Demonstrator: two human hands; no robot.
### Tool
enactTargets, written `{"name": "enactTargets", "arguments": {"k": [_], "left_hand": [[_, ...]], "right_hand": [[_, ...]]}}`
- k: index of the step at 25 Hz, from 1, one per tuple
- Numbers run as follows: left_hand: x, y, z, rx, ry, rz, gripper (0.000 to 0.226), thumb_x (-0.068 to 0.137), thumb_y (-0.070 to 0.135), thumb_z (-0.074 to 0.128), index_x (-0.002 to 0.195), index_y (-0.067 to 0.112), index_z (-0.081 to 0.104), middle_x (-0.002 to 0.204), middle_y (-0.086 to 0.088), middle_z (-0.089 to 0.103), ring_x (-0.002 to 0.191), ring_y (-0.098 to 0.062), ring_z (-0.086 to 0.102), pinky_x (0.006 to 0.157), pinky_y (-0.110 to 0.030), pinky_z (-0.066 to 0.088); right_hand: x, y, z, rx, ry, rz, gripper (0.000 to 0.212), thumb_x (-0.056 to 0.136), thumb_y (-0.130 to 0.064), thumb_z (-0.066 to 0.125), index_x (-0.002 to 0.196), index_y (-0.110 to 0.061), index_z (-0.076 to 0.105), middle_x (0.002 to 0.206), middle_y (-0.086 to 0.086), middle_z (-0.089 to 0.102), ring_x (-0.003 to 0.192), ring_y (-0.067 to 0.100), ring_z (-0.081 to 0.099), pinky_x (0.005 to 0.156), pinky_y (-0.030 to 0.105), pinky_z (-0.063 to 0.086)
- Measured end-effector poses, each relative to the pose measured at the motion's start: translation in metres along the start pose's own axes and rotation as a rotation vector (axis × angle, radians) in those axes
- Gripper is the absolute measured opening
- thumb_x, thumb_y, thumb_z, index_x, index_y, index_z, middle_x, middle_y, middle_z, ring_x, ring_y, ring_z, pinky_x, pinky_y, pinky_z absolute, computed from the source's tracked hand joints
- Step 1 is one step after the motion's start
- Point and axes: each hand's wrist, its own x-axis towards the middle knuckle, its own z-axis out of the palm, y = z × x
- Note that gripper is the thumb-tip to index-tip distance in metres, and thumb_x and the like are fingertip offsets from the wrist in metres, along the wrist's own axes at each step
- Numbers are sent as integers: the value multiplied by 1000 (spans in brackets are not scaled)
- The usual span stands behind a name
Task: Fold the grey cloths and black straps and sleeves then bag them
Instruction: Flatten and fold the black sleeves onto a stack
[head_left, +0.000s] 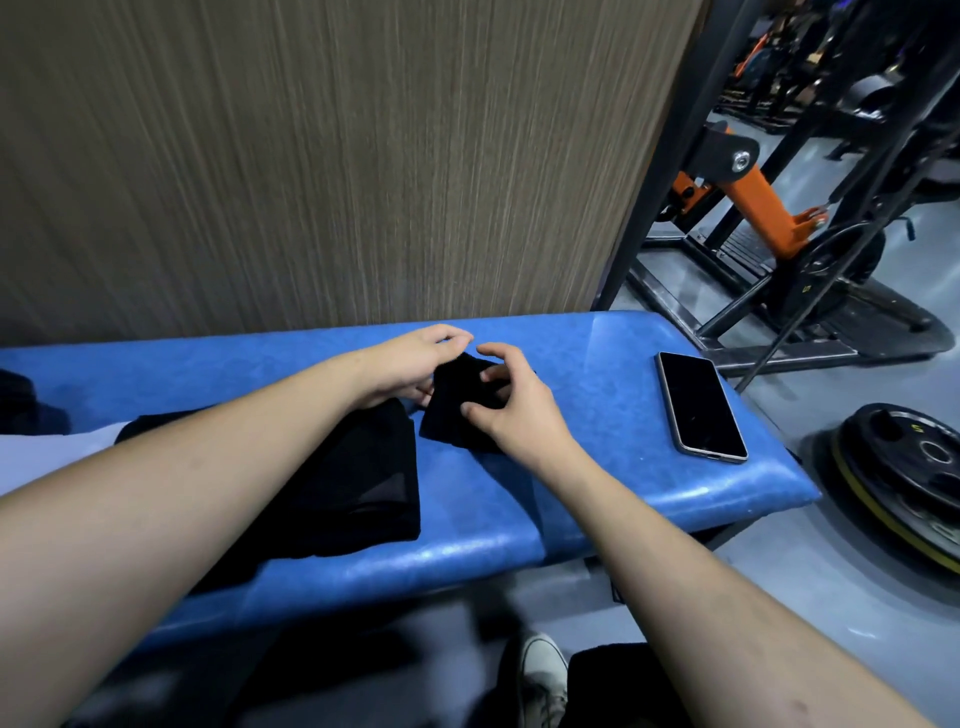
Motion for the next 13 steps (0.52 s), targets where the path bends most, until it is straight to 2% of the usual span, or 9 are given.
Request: {"name": "enactTargets", "arguments": {"k": [1, 3, 5, 7, 9, 10, 12, 13], "left_hand": [[0, 0, 0, -3, -8, -3, 36, 106, 42, 37, 134, 22, 50, 100, -7, 57, 69, -16, 54, 67, -30, 48], [1, -2, 0, 1, -13, -2, 38, 105, 44, 42, 132, 19, 51, 98, -7, 60, 64, -14, 55, 63, -28, 46], [3, -6, -4, 106, 19, 24, 34, 99, 38, 58, 130, 24, 52, 84, -4, 61, 54, -9, 52, 53, -23, 41], [6, -10, -8, 233, 50, 70, 42, 93, 21, 69, 131, 30, 53, 61, 5, 52, 45, -7, 43, 47, -20, 35], [7, -11, -9, 226, 50, 96, 45, 92, 7, 67, 128, 30, 56, 50, 12, 45, 39, -3, 40, 42, -15, 34], [6, -10, -9, 201, 49, 111, 43, 93, 4, 65, 127, 30, 57, 52, 10, 46, 38, -1, 42, 42, -13, 35], [4, -6, -10, 158, 55, 138, 41, 93, 1, 62, 123, 29, 61, 64, 2, 47, 46, -2, 48, 48, -12, 40], [3, -4, -11, 145, 55, 157, 40, 93, 1, 62, 121, 30, 63, 69, -3, 47, 53, -5, 51, 52, -14, 43]], "right_hand": [[-1, -3, 1, 32, -30, 14, 67, 80, -13, 78, 138, -28, 46, 111, -6, 57, 82, 13, 58, 76, 18, 47], [-2, -6, 3, 133, -97, 46, 70, 82, -14, 79, 140, -27, 42, 111, -6, 55, 75, 13, 59, 76, 22, 51], [-2, -6, 0, 348, -117, 104, 59, 90, -8, 71, 140, -19, 42, 114, 4, 61, 77, 18, 62, 73, 31, 55], [0, -2, -7, 504, -25, 125, 39, 95, 1, 60, 131, -10, 49, 111, 16, 67, 80, 25, 64, 65, 33, 55], [2, 5, -20, 341, 166, 118, 30, 94, -1, 58, 120, -16, 58, 110, 12, 66, 81, 20, 63, 66, 27, 52], [2, 10, -26, 228, 229, 124, 31, 93, -6, 60, 119, -22, 59, 111, 6, 62, 81, 15, 61, 67, 19, 49], [0, 17, -36, 190, 152, 170, 42, 94, -13, 64, 130, -32, 53, 113, 4, 59, 77, 11, 58, 61, 7, 44], [-2, 20, -38, 234, 58, 172, 48, 95, -13, 64, 135, -34, 49, 112, 10, 62, 75, 15, 59, 60, 7, 45]]}}
